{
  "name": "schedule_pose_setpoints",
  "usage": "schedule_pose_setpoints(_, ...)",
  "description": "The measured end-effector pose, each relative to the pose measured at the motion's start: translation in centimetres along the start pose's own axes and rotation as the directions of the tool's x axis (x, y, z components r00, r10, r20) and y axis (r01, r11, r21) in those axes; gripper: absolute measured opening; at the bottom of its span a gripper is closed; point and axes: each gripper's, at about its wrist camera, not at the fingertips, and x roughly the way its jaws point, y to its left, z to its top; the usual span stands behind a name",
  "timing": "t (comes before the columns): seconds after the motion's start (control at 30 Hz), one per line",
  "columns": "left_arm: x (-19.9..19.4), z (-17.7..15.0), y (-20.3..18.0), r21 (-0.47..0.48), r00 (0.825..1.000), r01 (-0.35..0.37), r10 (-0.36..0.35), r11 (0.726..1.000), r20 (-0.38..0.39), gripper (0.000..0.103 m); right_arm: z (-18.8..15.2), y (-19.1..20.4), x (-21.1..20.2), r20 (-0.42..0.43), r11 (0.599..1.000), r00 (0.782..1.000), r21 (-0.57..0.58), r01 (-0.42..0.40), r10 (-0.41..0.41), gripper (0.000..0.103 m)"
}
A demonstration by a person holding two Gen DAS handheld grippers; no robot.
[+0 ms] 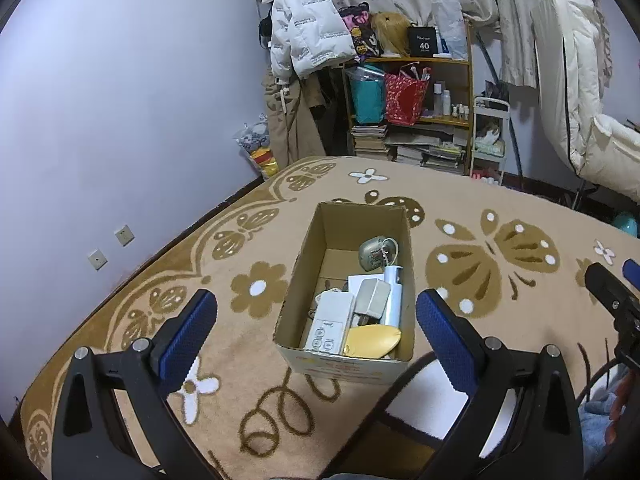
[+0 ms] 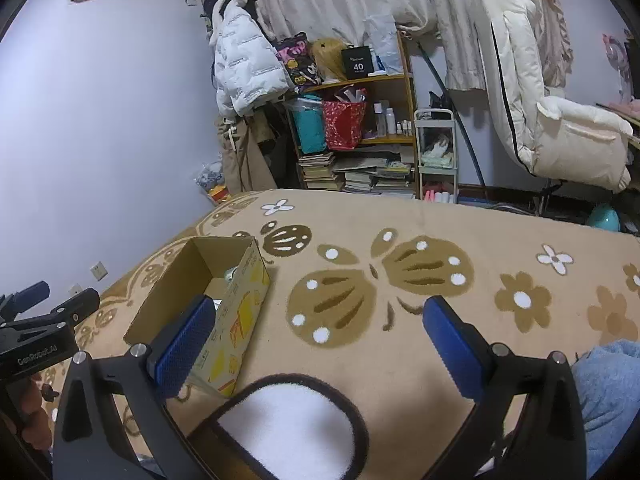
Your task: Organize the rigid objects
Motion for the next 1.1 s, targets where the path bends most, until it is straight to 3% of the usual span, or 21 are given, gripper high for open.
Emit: schedule_pose_setpoints(1.1,0.60,-0.43,-0.19,0.027,0.999,0.019,-0.018,0.999,-0.038,0.099,-0.24,-0.51,0.08,-0.010,1.000,1.000,0.010,-0.011,0.011,0.103)
